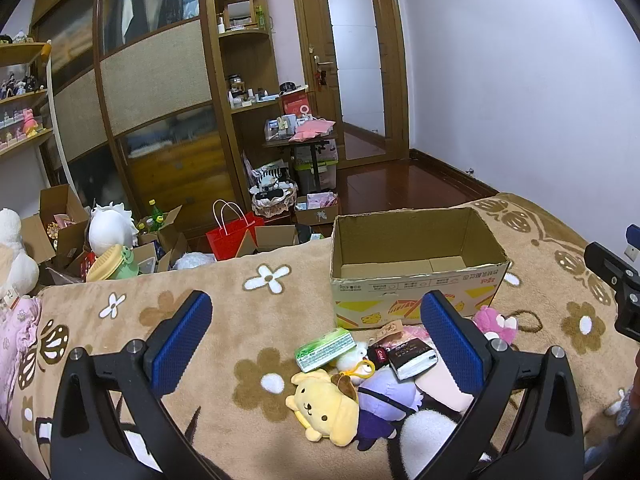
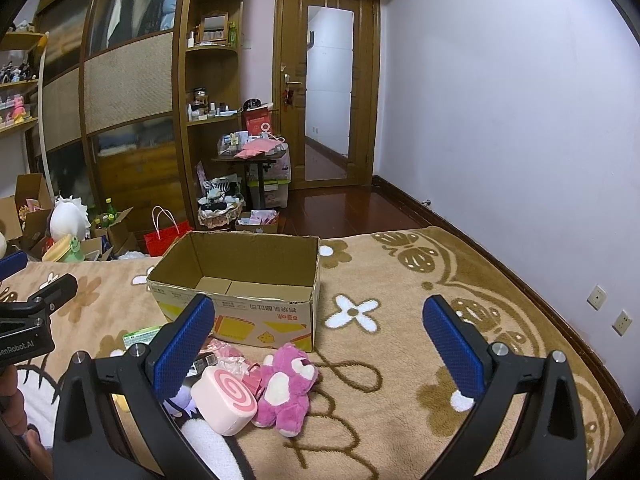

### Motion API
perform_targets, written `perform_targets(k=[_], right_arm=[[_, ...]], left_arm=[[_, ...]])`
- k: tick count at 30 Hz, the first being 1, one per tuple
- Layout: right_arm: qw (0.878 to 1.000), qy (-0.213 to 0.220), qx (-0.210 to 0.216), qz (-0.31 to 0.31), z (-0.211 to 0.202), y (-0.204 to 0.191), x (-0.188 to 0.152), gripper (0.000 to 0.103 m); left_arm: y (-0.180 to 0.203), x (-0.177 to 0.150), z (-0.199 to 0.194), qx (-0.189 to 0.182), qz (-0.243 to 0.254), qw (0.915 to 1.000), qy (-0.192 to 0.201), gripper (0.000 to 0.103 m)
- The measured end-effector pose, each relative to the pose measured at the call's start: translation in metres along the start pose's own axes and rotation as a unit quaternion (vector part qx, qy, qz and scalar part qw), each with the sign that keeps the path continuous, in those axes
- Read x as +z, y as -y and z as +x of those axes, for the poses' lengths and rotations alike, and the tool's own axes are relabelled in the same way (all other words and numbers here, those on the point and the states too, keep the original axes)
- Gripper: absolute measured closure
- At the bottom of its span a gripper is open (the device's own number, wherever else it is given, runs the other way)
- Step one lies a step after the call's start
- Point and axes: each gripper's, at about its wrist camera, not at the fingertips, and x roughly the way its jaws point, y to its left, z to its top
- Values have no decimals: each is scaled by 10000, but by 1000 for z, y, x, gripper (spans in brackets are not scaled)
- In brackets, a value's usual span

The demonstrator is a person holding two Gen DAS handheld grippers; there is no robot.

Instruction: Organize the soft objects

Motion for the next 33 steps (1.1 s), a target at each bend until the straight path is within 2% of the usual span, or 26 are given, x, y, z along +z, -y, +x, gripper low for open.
perform_targets(k=[16, 24, 33], right_arm=[[10000, -6, 32, 7, 1, 0, 0, 0], [9998, -127, 134, 102, 10, 4, -4, 0], [9993, -350, 117, 109, 36, 5, 1, 0]], left_arm=[[-2, 0, 0, -32, -17, 10000, -36, 0], [-6, 7, 3, -136, -39, 9996, -230, 0], [-5, 28, 33, -498, 33, 9969, -610, 0]])
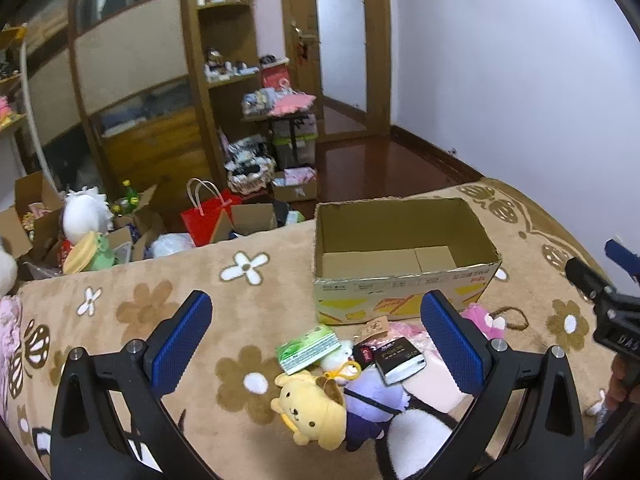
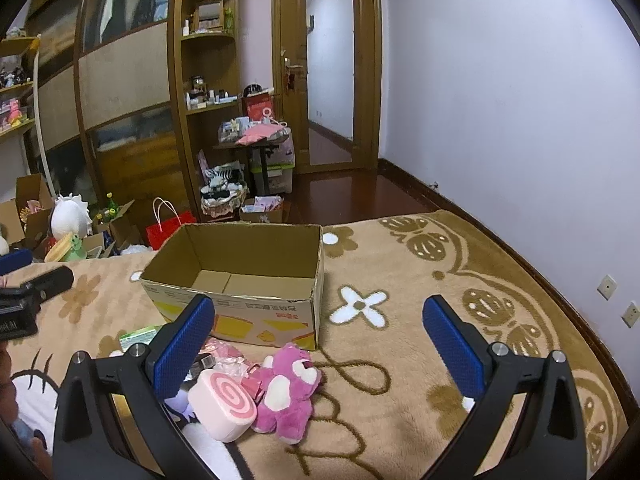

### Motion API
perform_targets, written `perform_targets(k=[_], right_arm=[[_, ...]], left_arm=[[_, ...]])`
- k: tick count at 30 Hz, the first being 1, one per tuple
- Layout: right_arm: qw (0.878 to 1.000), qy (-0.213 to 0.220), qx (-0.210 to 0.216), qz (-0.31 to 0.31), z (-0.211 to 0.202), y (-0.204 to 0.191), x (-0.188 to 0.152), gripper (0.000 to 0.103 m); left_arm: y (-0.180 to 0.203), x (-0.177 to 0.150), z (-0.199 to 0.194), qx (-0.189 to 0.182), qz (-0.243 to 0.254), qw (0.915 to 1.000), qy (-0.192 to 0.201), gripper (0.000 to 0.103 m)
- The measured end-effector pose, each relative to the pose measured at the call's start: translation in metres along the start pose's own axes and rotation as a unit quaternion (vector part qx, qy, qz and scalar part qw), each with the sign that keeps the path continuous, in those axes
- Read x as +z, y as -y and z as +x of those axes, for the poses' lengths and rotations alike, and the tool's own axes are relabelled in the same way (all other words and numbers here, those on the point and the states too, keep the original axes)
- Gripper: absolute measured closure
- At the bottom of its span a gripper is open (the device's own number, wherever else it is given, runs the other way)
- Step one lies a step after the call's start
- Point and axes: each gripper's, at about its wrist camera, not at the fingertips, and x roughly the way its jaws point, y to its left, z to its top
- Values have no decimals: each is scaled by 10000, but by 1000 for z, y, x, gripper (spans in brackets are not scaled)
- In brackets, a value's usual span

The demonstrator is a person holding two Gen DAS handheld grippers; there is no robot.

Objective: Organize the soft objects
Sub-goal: 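Lower the right tool onto the pink plush bear while the left tool lowers onto the green tissue pack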

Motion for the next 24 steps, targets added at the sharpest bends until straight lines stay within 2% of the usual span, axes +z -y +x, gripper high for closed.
perform_targets(k=[5, 14, 24], right_arm=[[9998, -179, 48, 83, 16, 2, 2, 0], [9978, -589, 120, 279, 60, 7, -1, 0], [9939, -976, 179, 475, 100, 10, -12, 0]], left_arm=[[2, 7, 15, 163, 259, 9994, -160, 0], [7, -6, 61, 331, 478, 9962, -646, 0], [0, -19, 106, 409, 376, 9923, -1109, 0]])
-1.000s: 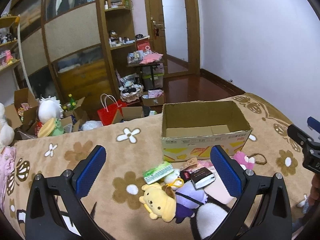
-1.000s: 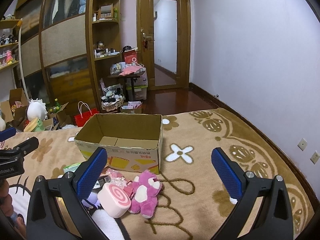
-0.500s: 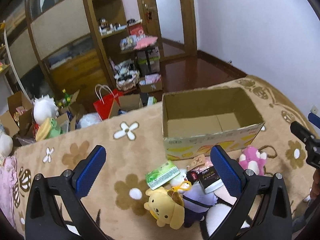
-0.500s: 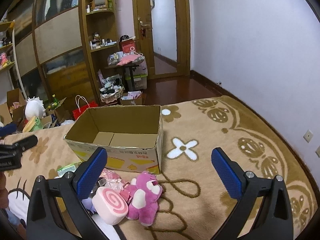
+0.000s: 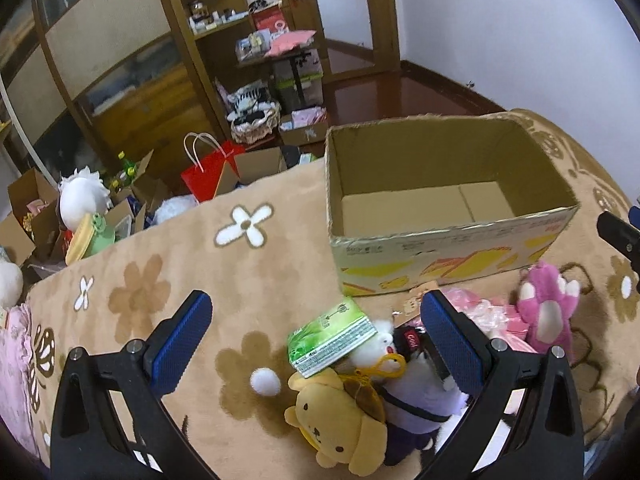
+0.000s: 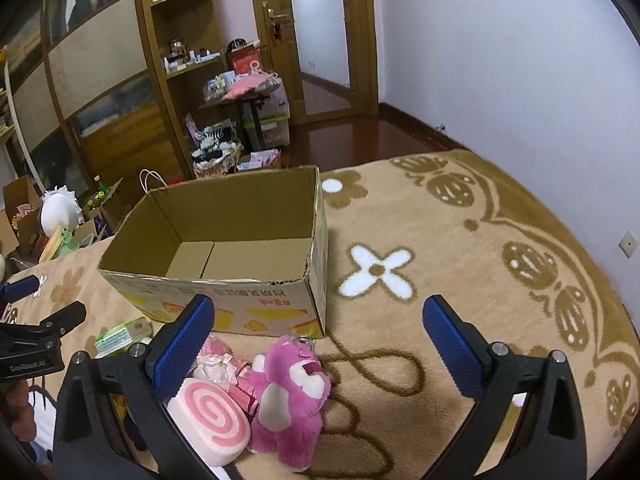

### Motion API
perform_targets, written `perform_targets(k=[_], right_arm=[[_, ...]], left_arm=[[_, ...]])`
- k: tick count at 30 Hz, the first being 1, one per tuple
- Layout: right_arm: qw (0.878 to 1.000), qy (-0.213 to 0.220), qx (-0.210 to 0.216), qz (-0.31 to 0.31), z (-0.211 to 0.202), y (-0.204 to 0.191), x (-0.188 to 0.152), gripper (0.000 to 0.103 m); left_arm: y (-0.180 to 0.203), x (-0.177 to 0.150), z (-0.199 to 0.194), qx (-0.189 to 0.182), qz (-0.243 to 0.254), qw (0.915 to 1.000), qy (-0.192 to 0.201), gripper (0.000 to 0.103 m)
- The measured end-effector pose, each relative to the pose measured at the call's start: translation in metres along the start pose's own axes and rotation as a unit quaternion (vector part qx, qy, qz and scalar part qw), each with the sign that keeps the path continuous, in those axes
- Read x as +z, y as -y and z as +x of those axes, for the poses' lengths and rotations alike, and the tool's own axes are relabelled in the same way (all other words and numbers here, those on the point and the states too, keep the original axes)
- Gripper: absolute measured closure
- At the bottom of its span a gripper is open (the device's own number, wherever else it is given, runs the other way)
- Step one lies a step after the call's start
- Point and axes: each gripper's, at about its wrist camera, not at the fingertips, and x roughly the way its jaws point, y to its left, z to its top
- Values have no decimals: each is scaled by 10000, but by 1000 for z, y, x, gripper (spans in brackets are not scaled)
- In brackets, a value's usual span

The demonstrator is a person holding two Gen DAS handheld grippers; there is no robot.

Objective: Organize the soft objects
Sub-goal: 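Lower the right tool onto the pink plush bear while the left tool lowers onto the green tissue pack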

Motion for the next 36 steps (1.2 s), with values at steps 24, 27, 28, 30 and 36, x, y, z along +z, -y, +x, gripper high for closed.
perform_targets(k=[24, 27, 28, 30, 36], right_arm=[[9973, -669, 314, -6, 53, 0, -26, 0], [9967, -729, 348, 72, 56, 2, -28, 0], [9966, -745, 347, 86, 57, 3, -28, 0], [9961, -788, 366, 124, 58, 5, -29, 0], [9929, -1000, 547, 348, 67, 8, -33, 0]], left_arm=[[-5, -24, 73, -203, -248, 9950, -942, 0], [-3, -25, 77, -214, -237, 9946, -988, 0], [-3, -26, 79, -212, -256, 9942, -1024, 0], [-4, -27, 83, -224, -323, 9931, -1108, 0], [-8, -27, 88, -194, -424, 9920, -1173, 0]])
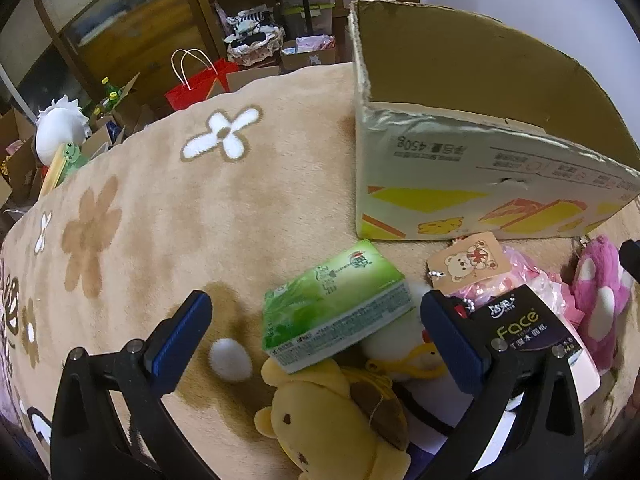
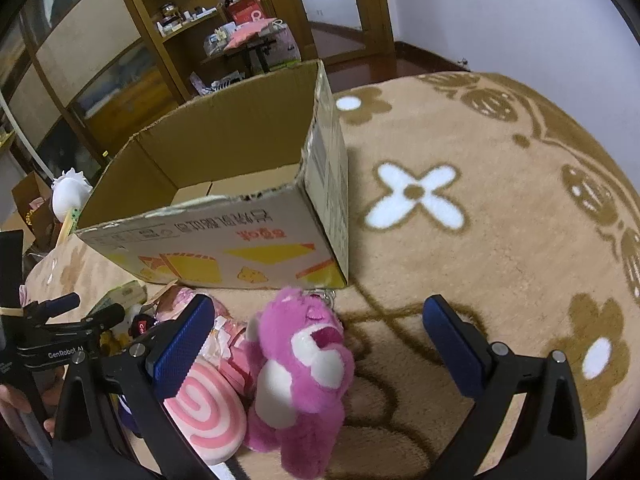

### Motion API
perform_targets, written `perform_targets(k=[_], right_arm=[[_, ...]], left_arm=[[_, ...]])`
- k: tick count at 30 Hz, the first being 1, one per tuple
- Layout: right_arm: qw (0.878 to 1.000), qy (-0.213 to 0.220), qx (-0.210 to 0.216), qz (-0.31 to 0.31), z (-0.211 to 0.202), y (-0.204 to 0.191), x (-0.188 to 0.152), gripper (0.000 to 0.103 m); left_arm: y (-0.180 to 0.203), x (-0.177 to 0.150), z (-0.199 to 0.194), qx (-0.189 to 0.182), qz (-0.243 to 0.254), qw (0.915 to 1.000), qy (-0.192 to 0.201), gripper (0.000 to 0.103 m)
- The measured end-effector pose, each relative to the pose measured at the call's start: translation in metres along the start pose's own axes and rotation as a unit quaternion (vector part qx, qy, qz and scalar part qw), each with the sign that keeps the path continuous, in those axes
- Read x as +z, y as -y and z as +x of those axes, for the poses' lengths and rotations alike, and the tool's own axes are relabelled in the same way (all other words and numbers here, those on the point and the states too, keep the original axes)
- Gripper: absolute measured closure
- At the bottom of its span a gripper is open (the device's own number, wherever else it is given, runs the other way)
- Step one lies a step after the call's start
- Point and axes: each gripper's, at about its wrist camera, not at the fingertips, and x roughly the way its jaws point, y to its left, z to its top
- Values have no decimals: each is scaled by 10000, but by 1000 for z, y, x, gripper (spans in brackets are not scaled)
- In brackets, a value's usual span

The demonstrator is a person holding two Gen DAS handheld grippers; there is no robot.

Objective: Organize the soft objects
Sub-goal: 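Lower the right tool onto the pink plush bear while the left tool lowers onto the green tissue pack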

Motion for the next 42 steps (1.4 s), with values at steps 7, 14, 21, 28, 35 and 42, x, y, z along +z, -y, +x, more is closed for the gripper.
perform_targets(k=[7, 14, 21, 28, 35, 42], right_arm=[[9999, -63, -14, -159, 5, -4, -3, 0], [9994, -218, -16, -277, 12, -9, -8, 0], [9984, -453, 55, -324, 22, -12, -12, 0], [9980, -548, 145, -283, 26, -16, -14, 23], [9968, -655, 227, -397, 27, -20, -16, 40], [9964, -636, 246, -502, 26, -23, -17, 44]], left_arm=[[-1, 1, 6, 2, 19, 10000, -61, 0], [12, -1, 7, 84, 336, 9994, 22, 1], [8, 0, 11, -161, 203, 9996, -130, 32], [13, -1, 8, -117, 439, 9989, 81, 49], [7, 1, 3, -177, 324, 9993, 85, 50], [3, 2, 1, -283, 207, 9994, 82, 57]])
